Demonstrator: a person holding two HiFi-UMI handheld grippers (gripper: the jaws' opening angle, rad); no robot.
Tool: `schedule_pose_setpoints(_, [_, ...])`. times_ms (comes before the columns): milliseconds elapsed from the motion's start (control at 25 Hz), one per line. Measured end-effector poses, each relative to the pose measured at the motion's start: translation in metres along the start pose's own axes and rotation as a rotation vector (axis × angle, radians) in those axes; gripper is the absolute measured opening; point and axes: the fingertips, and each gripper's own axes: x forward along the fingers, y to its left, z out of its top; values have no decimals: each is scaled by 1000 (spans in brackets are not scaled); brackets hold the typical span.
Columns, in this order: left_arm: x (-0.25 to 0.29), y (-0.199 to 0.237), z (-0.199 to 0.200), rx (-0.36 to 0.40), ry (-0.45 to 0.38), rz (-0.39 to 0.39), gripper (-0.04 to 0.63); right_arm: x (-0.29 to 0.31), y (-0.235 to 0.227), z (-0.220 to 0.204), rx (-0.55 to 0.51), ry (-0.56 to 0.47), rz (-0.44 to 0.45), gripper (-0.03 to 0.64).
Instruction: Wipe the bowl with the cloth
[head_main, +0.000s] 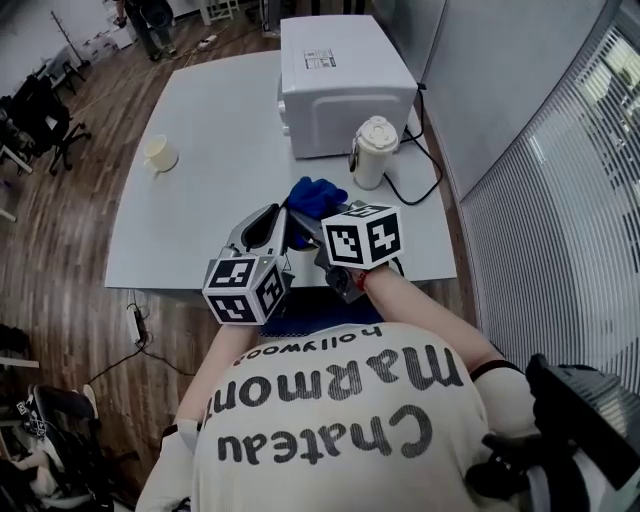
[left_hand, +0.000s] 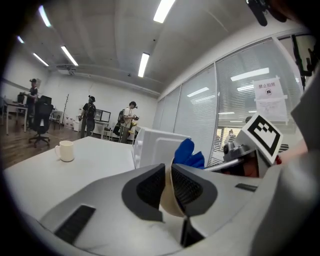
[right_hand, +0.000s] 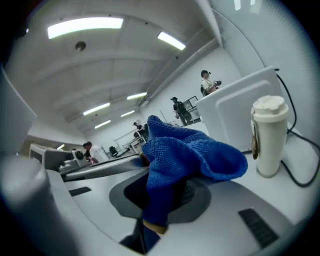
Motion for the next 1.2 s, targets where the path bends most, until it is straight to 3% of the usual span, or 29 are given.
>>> schedule_pose_setpoints(160, [-4,-1,-2,4,11,15,55,7,3,-6,-192,35,-46,65])
schedule_pose_setpoints(240, [-4,0,-7,-8,26,24,55,11,-1,-11,-238,51,-70,64])
schedule_pose_setpoints(480, [-4,14,-26,-69,70,49,55,22,-27,-32,-250,116,-162,65])
schedule_pose_setpoints(840, [8,28,-41,-132,108,66,49,20,-46,-33,-393,162,-306,64])
schedule_pose_setpoints(1200, [15,26,-48,-168,127,46,40,5,-60,-33,-390,146,-371,64])
